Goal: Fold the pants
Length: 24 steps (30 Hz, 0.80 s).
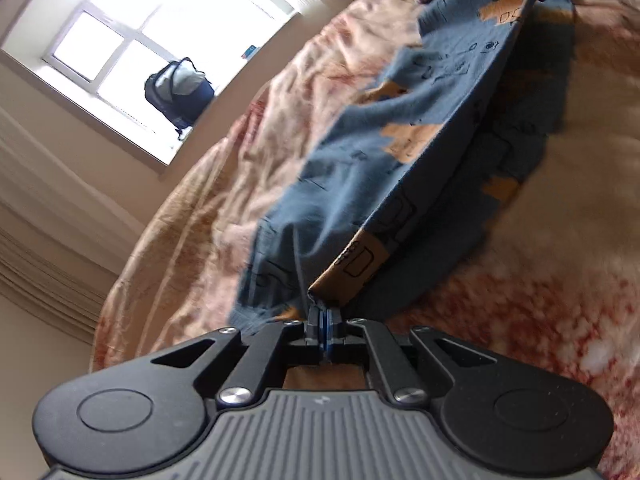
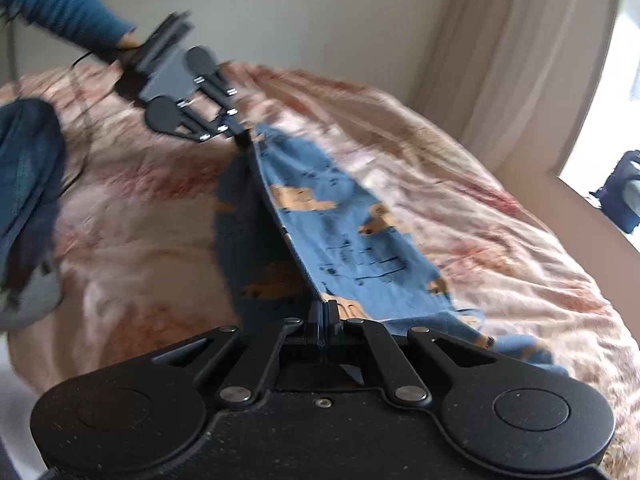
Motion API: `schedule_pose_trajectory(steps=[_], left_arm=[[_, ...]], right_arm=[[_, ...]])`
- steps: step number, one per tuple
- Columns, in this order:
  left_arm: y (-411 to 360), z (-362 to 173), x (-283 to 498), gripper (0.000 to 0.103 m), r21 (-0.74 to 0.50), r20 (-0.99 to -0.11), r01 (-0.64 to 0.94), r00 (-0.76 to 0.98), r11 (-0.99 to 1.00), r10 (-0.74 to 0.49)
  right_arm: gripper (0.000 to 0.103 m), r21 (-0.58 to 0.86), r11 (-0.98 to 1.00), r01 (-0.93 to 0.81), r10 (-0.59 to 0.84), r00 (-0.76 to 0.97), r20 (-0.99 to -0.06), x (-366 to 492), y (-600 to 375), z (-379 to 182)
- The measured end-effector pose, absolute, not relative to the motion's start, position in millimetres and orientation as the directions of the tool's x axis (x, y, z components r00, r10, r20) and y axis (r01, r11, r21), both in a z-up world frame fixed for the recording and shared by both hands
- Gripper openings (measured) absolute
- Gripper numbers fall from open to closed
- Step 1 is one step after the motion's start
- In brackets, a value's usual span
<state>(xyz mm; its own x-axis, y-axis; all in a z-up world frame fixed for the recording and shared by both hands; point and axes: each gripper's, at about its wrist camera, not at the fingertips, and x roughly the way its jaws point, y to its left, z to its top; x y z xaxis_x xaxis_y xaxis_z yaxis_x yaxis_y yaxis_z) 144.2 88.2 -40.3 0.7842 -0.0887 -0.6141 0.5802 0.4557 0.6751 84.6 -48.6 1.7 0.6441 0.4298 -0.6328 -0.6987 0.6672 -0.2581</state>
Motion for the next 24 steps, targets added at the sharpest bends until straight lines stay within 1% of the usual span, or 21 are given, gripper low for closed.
schedule_pose_trajectory(steps=[3,7,9,10,12,13,14,15,16,17,19,20,21,22,23,24], left_arm=[[91.8,-42.0,144.5,0.001,0.649,-0.634,0.590,0.768,0.480,-0.087],[94.2,-42.7,143.8,0.001,0.635,-0.652,0.602,0.754,0.484,-0.082],[91.4,-48.4,144.8,0.003,0.646,-0.656,0.604,0.752,0.467,-0.066],[89.9,-50.7,144.4,0.006,0.654,-0.648,0.593,0.759,0.470,-0.056],[85.0,-51.9,143.3,0.020,0.669,-0.633,0.561,0.774,0.488,-0.022],[83.3,-50.3,142.1,0.046,0.677,-0.622,0.540,0.783,0.500,-0.005],[82.7,-47.3,139.7,0.069,0.682,-0.607,0.519,0.795,0.516,0.004],[83.5,-42.2,137.6,0.078,0.678,-0.592,0.494,0.806,0.544,0.006],[84.7,-36.1,136.4,0.092,0.656,-0.594,0.483,0.805,0.581,0.002],[85.9,-27.7,136.7,0.098,0.615,-0.605,0.469,0.796,0.634,-0.003],[85.0,-12.0,138.1,0.100,0.519,-0.624,0.432,0.781,0.738,-0.017],[82.2,-4.7,138.9,0.103,0.469,-0.629,0.410,0.777,0.782,-0.030],[78.3,-0.1,139.7,0.103,0.422,-0.629,0.394,0.776,0.817,-0.049],[71.2,3.0,141.0,0.103,0.369,-0.628,0.385,0.774,0.846,-0.078],[63.6,4.7,143.5,0.103,0.333,-0.629,0.387,0.770,0.860,-0.103],[53.0,4.5,145.1,0.103,0.309,-0.628,0.396,0.768,0.865,-0.128]], right_arm=[[0.000,-0.243,0.651,-0.719,0.430,0.613,-0.663,83.4,-41.6,-10.5],[0.000,-0.224,0.654,-0.722,0.427,0.598,-0.679,83.2,-38.9,-25.3],[0.000,-0.221,0.654,-0.723,0.421,0.591,-0.688,83.7,-37.0,-33.3],[0.000,-0.223,0.652,-0.724,0.414,0.587,-0.696,84.9,-35.2,-37.9],[0.006,-0.213,0.669,-0.712,0.413,0.594,-0.690,85.8,-37.0,-41.8],[0.009,-0.198,0.684,-0.702,0.419,0.601,-0.681,86.2,-39.4,-41.6],[0.021,-0.178,0.699,-0.693,0.430,0.606,-0.669,86.1,-42.6,-40.7],[0.036,-0.158,0.716,-0.680,0.440,0.616,-0.654,84.8,-46.7,-38.9],[0.045,-0.131,0.738,-0.662,0.452,0.629,-0.633,82.2,-52.1,-36.7],[0.063,-0.110,0.759,-0.641,0.455,0.644,-0.614,79.5,-57.0,-35.2],[0.078,-0.078,0.808,-0.584,0.444,0.690,-0.572,71.9,-69.8,-32.2],[0.084,-0.064,0.833,-0.550,0.428,0.713,-0.556,68.5,-76.0,-31.7],[0.092,-0.051,0.860,-0.508,0.403,0.736,-0.543,65.9,-82.9,-31.4],[0.096,-0.030,0.889,-0.458,0.374,0.762,-0.529,62.6,-91.3,-31.2],[0.103,-0.006,0.913,-0.408,0.347,0.784,-0.515,59.3,-99.3,-31.5],[0.102,0.024,0.936,-0.352,0.316,0.806,-0.500,55.8,-108.5,-31.3]])
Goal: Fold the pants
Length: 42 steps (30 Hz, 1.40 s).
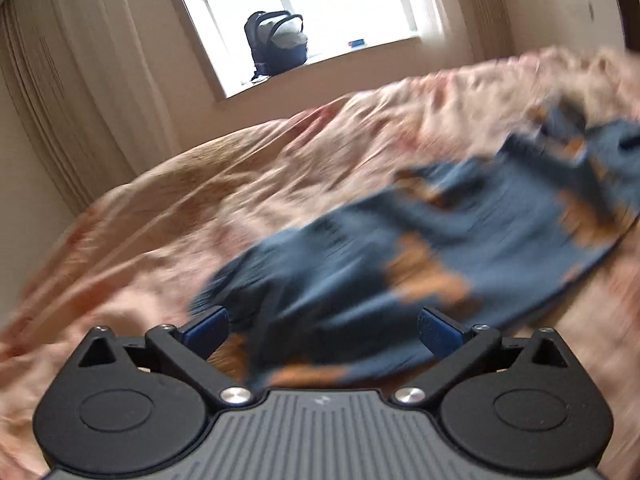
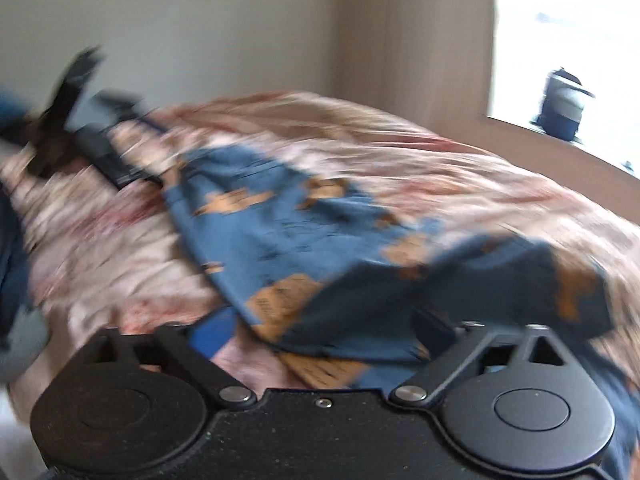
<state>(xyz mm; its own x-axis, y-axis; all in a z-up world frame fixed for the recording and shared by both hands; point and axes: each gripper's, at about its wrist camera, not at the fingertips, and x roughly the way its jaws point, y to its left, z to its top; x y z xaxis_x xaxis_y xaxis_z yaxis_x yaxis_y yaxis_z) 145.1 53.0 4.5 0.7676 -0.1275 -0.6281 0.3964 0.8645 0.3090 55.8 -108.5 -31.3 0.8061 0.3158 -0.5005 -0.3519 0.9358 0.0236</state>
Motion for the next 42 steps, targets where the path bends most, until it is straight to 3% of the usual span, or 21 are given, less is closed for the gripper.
schedule_pose_trajectory(steps=[7,13,16,21,24,26,29,30,32,34,37,42], left_arm=[[-52.5,-5.0,147.5,0.103,0.290,-0.568,0.541,0.761,0.789,-0.313],[-134.3,-24.3,117.6,0.103,0.498,-0.470,0.594,0.797,0.631,-0.379],[-157.7,-36.8,111.9,0.103,0.524,-0.494,0.625,0.777,0.579,-0.390],[-175.2,-52.8,100.7,0.073,0.580,-0.524,0.636,0.770,0.509,-0.365],[-175.9,-55.8,103.4,0.049,0.566,-0.560,0.662,0.746,0.492,-0.360],[-176.6,-57.3,110.1,0.028,0.560,-0.583,0.666,0.739,0.493,-0.337],[-172.6,-51.1,107.7,0.027,0.553,-0.583,0.678,0.730,0.484,-0.357],[-171.7,-48.4,103.3,0.030,0.556,-0.573,0.681,0.730,0.477,-0.373],[-173.2,-47.5,94.7,0.047,0.580,-0.556,0.675,0.737,0.456,-0.384],[-177.0,-50.8,91.3,0.046,0.592,-0.553,0.678,0.735,0.436,-0.392],[-182.8,-58.2,98.7,0.030,0.608,-0.564,0.664,0.747,0.436,-0.351],[-181.8,-59.3,112.4,0.021,0.580,-0.610,0.675,0.731,0.455,-0.306]], right_arm=[[0.102,0.202,0.979,0.024,0.080,0.868,-0.490,32.7,-177.7,-37.3],[0.102,0.439,0.888,0.138,0.084,0.890,-0.449,4.7,-238.9,-49.3],[0.103,0.471,0.871,0.141,0.098,0.889,-0.448,1.6,-255.8,-48.8],[0.102,0.495,0.867,0.056,0.178,0.894,-0.412,18.3,-268.2,-37.0],[0.101,0.527,0.849,0.018,0.229,0.888,-0.399,35.7,-273.5,-36.0],[0.093,0.535,0.844,0.027,0.239,0.874,-0.423,52.5,-277.8,-39.5],[0.081,0.548,0.833,0.073,0.224,0.862,-0.454,77.8,-287.7,-42.9],[0.080,0.560,0.824,0.089,0.220,0.860,-0.461,84.5,-291.6,-43.4],[0.080,0.584,0.804,0.109,0.218,0.861,-0.460,94.7,-299.8,-43.6],[0.080,0.599,0.790,0.127,0.214,0.859,-0.464,101.4,-306.0,-45.0],[0.080,0.610,0.780,0.141,0.215,0.855,-0.473,107.4,-309.3,-47.5],[0.072,0.598,0.788,0.149,0.207,0.850,-0.485,109.8,-307.0,-50.3]])
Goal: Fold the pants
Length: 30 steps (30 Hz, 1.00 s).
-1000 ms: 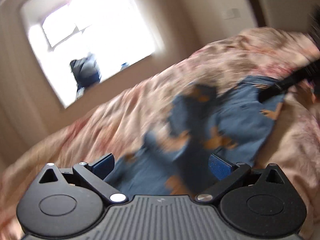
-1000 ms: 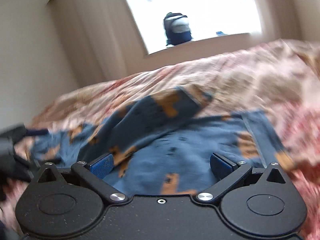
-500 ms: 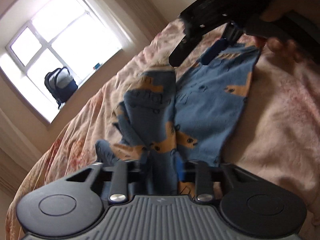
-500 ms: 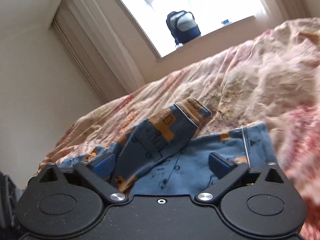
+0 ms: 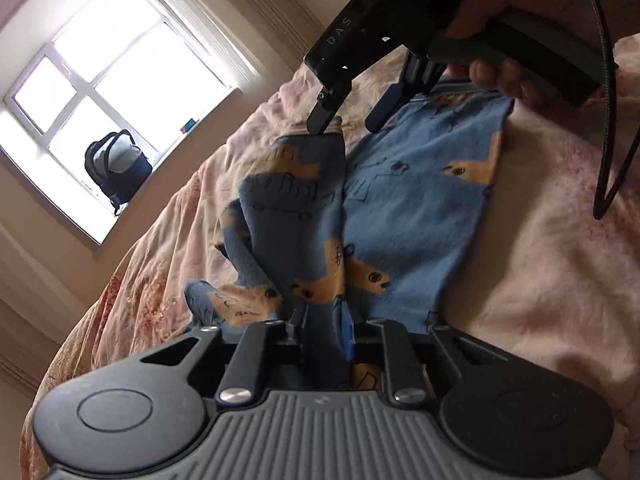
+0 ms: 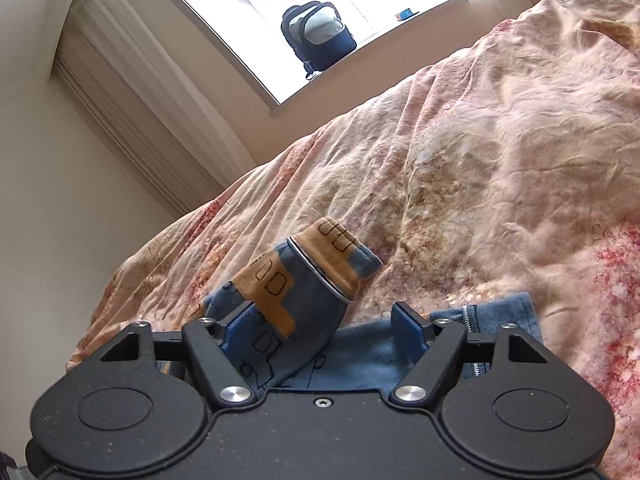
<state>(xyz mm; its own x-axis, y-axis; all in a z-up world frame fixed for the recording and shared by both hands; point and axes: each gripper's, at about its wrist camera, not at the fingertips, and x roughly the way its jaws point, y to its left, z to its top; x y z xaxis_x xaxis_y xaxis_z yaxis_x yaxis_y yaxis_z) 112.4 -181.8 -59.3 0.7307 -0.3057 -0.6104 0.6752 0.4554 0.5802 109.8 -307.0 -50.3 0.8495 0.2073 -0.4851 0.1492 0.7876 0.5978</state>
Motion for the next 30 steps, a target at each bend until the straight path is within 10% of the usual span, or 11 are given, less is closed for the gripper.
schedule_pose_trajectory(steps=[7,10,14,30], left_arm=[[-186.9,-62.6,112.6,0.020,0.584,-0.645,0.696,0.710,0.419,-0.281],[-186.4,-58.4,122.8,0.001,0.550,-0.669,0.693,0.700,0.466,-0.251],[-178.6,-41.9,134.1,0.000,0.473,-0.693,0.697,0.672,0.539,-0.261],[-148.8,17.5,119.6,0.000,0.398,-0.576,0.745,0.657,0.536,-0.486]], right_arm=[[0.057,0.641,0.742,0.198,0.187,0.856,-0.481,120.4,-311.8,-54.8],[0.049,0.686,0.690,0.230,0.186,0.860,-0.475,126.9,-318.8,-58.6],[0.006,0.723,0.646,0.246,0.186,0.867,-0.462,132.0,-326.0,-57.8],[0.005,0.657,0.751,0.068,0.094,0.974,-0.208,33.8,-338.5,52.1]])
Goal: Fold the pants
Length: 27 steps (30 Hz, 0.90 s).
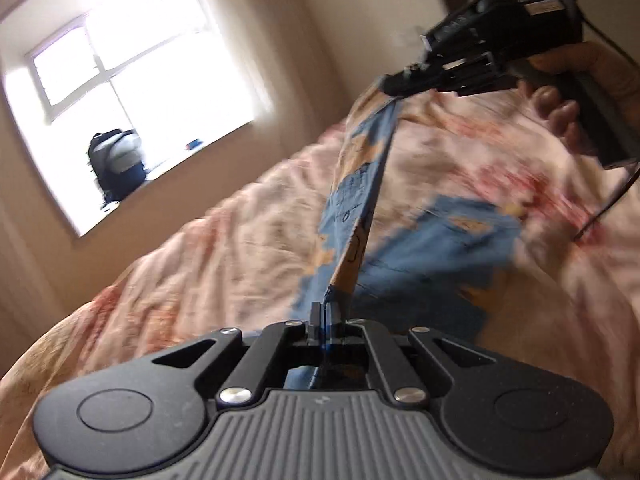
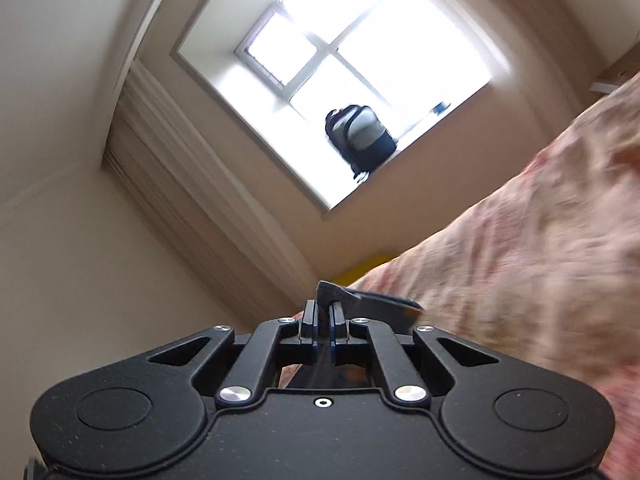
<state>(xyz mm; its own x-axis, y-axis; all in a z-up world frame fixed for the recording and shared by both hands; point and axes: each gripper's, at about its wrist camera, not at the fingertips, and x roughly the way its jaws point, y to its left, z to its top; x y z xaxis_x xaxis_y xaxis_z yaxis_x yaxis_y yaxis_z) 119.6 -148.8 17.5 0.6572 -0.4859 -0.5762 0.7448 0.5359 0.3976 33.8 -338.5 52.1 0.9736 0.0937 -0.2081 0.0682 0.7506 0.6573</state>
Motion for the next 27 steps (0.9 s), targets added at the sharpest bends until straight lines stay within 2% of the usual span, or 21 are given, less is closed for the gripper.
schedule_pose_trajectory(steps=[3,7,10,16,20,24,25,27], left_arm=[[-157.6,-12.0,104.8,0.000,0.417,-0.620,0.779,0.621,0.468,-0.480],[-162.4,-42.4,94.6,0.000,0.436,-0.649,0.793,0.605,0.426,-0.462],[-158.0,-47.0,91.3,0.000,0.446,-0.643,0.790,0.609,0.420,-0.465],[-157.3,-49.0,93.9,0.000,0.430,-0.654,0.800,0.596,0.419,-0.466],[-156.6,-54.1,95.6,0.000,0.404,-0.661,0.804,0.587,0.437,-0.467],[-150.1,-50.9,94.9,0.000,0.383,-0.653,0.804,0.584,0.455,-0.483],[-149.0,-51.2,95.7,0.001,0.378,-0.658,0.807,0.579,0.455,-0.482],[-146.8,-52.8,99.3,0.009,0.361,-0.670,0.807,0.573,0.467,-0.472]], right_arm=[[0.005,0.592,0.778,0.209,-0.008,0.947,-0.322,-11.0,-336.5,21.5],[0.005,0.615,0.707,0.348,-0.067,0.899,-0.432,-42.5,-331.7,-33.9],[0.004,0.636,0.672,0.380,-0.083,0.892,-0.445,-50.2,-326.4,-54.9],[0.004,0.572,0.727,0.379,-0.120,0.891,-0.438,-59.7,-315.8,-40.2],[0.003,0.575,0.706,0.414,-0.124,0.871,-0.475,-56.3,-321.9,-54.3],[0.003,0.571,0.707,0.417,-0.138,0.873,-0.467,-58.3,-318.8,-56.0],[0.003,0.560,0.715,0.419,-0.141,0.871,-0.471,-58.1,-317.0,-54.9],[0.003,0.557,0.714,0.424,-0.136,0.865,-0.484,-57.5,-317.0,-57.0]])
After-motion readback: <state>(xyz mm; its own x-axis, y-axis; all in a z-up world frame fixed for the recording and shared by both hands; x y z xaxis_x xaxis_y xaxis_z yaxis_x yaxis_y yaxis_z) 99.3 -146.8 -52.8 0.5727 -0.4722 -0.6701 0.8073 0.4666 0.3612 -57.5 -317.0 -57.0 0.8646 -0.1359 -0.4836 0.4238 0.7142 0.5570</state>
